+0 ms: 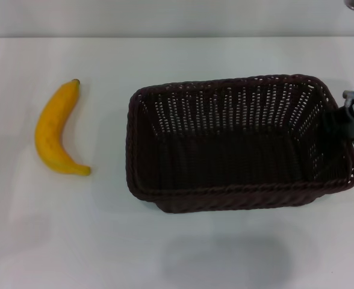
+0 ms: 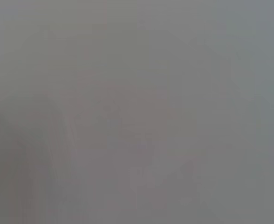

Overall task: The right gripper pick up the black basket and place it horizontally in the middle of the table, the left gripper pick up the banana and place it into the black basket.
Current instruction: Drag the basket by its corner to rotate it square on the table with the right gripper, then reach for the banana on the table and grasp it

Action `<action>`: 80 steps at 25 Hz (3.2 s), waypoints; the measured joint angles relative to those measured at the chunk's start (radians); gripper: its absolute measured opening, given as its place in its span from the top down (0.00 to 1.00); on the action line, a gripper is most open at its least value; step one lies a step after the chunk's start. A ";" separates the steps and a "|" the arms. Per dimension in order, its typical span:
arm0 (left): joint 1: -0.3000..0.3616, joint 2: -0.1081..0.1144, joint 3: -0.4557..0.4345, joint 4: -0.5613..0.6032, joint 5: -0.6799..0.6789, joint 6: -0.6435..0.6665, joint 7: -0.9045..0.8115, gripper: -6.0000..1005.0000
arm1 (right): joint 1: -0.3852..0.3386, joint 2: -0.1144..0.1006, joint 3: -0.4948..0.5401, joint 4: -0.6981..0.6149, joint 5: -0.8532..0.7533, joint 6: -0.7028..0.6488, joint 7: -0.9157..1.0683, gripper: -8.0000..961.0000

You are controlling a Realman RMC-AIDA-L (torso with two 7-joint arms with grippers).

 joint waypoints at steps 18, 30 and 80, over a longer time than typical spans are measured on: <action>-0.019 -0.006 0.002 0.000 -0.001 0.039 -0.018 0.12 | -0.029 -0.052 0.111 -0.156 0.011 0.058 -0.037 0.60; -0.041 -0.024 0.013 0.190 0.322 0.328 -0.301 0.12 | -0.270 -0.004 0.364 -0.128 0.213 -0.476 -0.742 0.60; -0.483 0.135 -0.081 0.668 2.488 -0.015 -2.481 0.12 | -0.296 0.003 0.799 0.932 1.459 -0.645 -2.762 0.17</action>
